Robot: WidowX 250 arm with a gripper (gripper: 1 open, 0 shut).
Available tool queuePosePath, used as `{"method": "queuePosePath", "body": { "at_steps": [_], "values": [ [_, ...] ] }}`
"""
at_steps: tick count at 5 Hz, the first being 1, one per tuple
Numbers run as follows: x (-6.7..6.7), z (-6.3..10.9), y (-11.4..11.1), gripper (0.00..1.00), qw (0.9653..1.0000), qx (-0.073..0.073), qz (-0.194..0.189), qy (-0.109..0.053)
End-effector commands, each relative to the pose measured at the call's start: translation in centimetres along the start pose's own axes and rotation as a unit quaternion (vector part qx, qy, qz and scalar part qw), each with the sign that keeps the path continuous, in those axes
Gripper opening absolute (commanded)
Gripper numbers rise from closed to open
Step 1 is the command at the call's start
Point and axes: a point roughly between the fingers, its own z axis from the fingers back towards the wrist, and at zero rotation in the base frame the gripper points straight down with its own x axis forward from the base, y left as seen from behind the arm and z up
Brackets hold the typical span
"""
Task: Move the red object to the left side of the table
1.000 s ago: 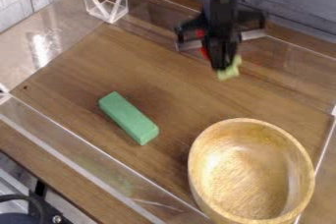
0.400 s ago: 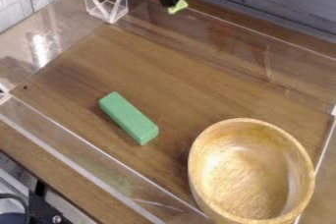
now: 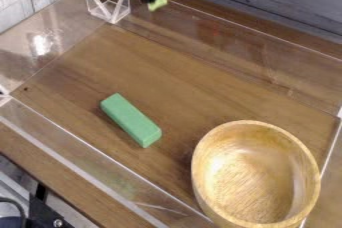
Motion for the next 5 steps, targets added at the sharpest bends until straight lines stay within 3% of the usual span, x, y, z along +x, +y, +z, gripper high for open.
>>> {"method": "queuePosePath", "body": {
  "at_steps": [1, 2, 4, 5],
  "values": [
    [2.1, 1.3, 0.4, 0.00, 0.9994, -0.007, -0.003, -0.034],
    [2.5, 1.2, 0.9, 0.00, 0.9993, 0.004, 0.008, -0.037],
    [5.2, 1.0, 2.8, 0.00, 0.9990, 0.023, 0.021, -0.032],
    [6.3, 0.6, 4.2, 0.00, 0.9964, 0.040, 0.066, -0.034]
  ]
}}
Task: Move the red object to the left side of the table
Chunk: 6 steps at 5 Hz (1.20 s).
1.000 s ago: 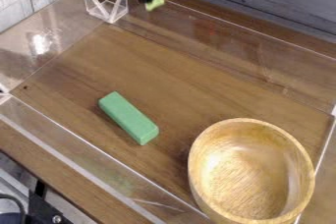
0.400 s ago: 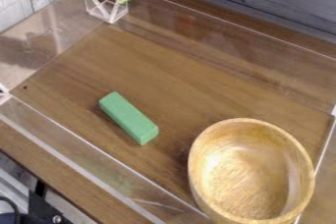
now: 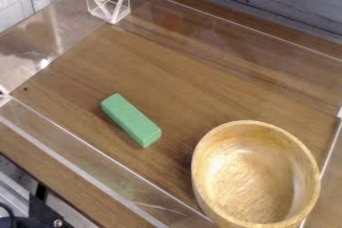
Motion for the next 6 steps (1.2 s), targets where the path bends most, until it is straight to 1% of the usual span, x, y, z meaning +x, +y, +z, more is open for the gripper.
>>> {"method": "queuePosePath", "body": {
  "at_steps": [1, 2, 3, 4, 6],
  "values": [
    [2.5, 1.3, 1.0, 1.00, 0.9985, 0.003, 0.044, -0.032],
    [2.4, 0.4, 1.7, 1.00, 0.9958, 0.022, 0.082, -0.031],
    [2.0, -0.6, 1.9, 1.00, 0.9955, 0.039, 0.081, -0.031],
    [1.7, -1.6, 2.0, 1.00, 0.9947, 0.053, 0.083, -0.030],
    [-0.2, -3.3, 2.5, 1.00, 0.9958, 0.067, 0.056, -0.026]
  ]
}}
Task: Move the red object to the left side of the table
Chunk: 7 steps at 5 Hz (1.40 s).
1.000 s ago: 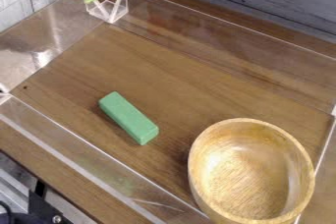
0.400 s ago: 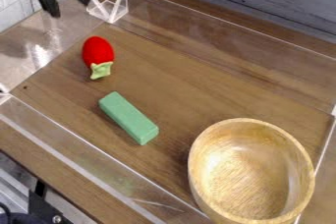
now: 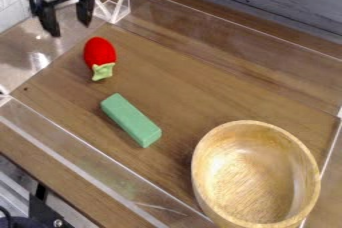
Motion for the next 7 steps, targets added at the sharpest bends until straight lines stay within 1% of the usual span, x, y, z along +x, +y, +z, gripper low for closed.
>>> {"method": "queuePosePath", "body": {
  "at_steps": [1, 2, 3, 4, 5, 6, 7],
  "values": [
    [0.6, 0.4, -0.8, 1.00, 0.9997, -0.013, -0.004, -0.020],
    [1.0, -0.9, -1.1, 1.00, 0.9997, -0.007, -0.012, -0.019],
    [1.7, -1.8, -0.8, 1.00, 0.9999, 0.000, -0.007, -0.016],
    [1.7, -2.3, -0.7, 1.00, 0.9999, 0.006, -0.001, -0.014],
    [1.8, -3.6, -1.6, 1.00, 0.9999, 0.011, 0.002, -0.013],
    [1.4, -4.6, -2.6, 0.00, 0.9998, 0.014, 0.006, -0.012],
    [1.4, -4.5, -3.6, 1.00, 0.9991, 0.024, 0.032, -0.009]
  ]
}}
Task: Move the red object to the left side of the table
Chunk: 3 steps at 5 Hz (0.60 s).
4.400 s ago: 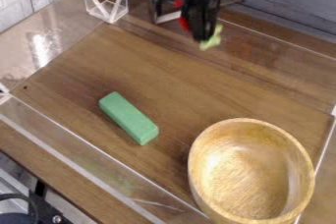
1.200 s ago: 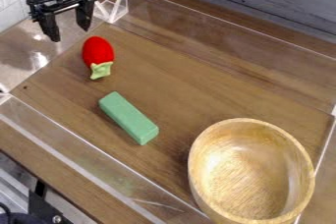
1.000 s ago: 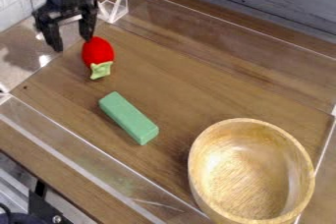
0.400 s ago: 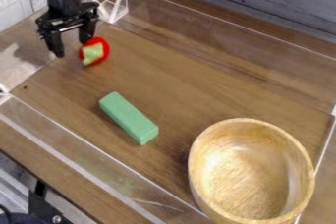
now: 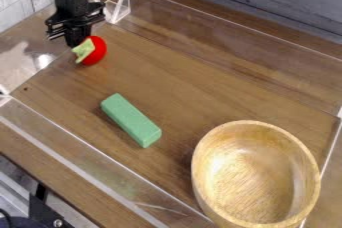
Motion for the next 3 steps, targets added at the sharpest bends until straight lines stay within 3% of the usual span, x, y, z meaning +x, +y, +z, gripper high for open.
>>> {"method": "queuePosePath", "body": {
  "at_steps": [1, 3],
  "values": [
    [-0.5, 0.8, -0.5, 1.00, 0.9998, -0.011, -0.010, -0.011],
    [-1.9, 0.8, 0.1, 1.00, 0.9995, -0.006, -0.032, -0.003]
  ]
}}
